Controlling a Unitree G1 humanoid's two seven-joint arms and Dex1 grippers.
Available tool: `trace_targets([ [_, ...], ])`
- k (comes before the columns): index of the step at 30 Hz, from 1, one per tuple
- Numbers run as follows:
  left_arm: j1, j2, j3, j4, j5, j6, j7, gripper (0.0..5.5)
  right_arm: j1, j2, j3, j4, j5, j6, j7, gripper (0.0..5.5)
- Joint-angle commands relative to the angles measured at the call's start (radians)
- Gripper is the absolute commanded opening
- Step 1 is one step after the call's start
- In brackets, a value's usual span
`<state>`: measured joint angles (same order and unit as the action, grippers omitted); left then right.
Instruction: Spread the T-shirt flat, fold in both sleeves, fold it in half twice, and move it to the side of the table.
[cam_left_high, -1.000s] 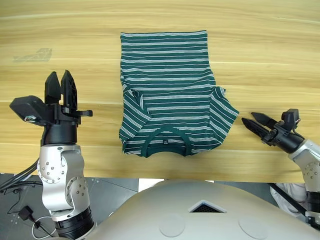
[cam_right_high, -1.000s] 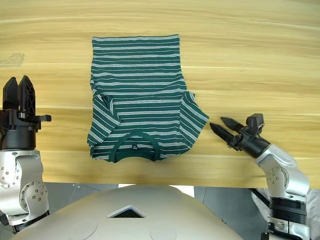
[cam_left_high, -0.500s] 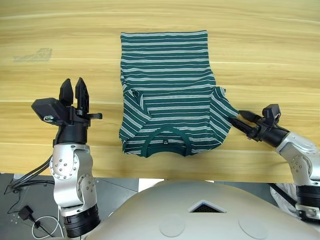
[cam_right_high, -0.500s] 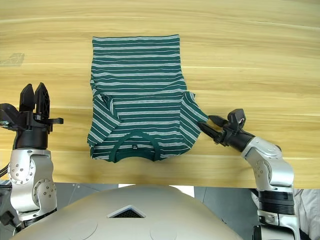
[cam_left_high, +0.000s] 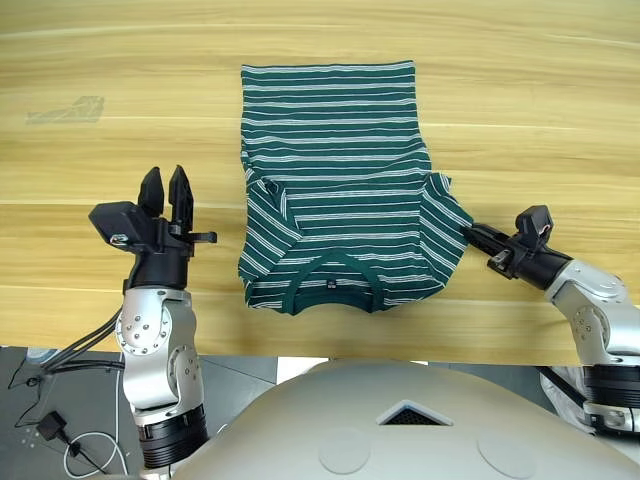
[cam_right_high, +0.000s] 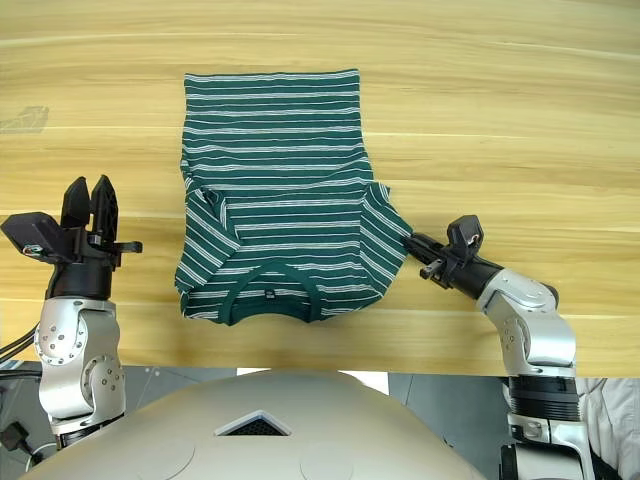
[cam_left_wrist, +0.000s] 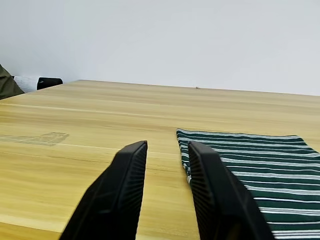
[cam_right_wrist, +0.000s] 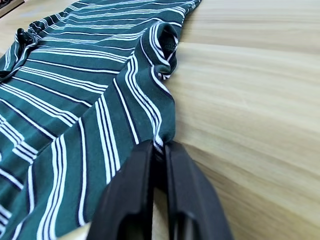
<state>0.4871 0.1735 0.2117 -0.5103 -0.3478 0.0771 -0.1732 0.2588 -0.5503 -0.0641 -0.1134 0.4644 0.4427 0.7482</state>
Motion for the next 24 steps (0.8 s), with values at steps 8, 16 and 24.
trace_targets([
  [8,-0.006,-0.01,-0.018,0.036,0.032,-0.027,-0.019,1.54,-0.013,0.028,0.009,-0.104,0.037,-0.052,0.085,0.02],
  [16,0.006,-0.015,-0.042,0.026,0.037,-0.028,-0.045,1.54,-0.021,0.03,0.128,-0.154,-0.095,-0.116,0.064,0.02],
  [24,-0.002,-0.012,-0.06,0.042,0.052,-0.031,-0.056,1.54,-0.067,0.091,0.223,-0.117,-0.133,-0.153,0.058,0.02],
])
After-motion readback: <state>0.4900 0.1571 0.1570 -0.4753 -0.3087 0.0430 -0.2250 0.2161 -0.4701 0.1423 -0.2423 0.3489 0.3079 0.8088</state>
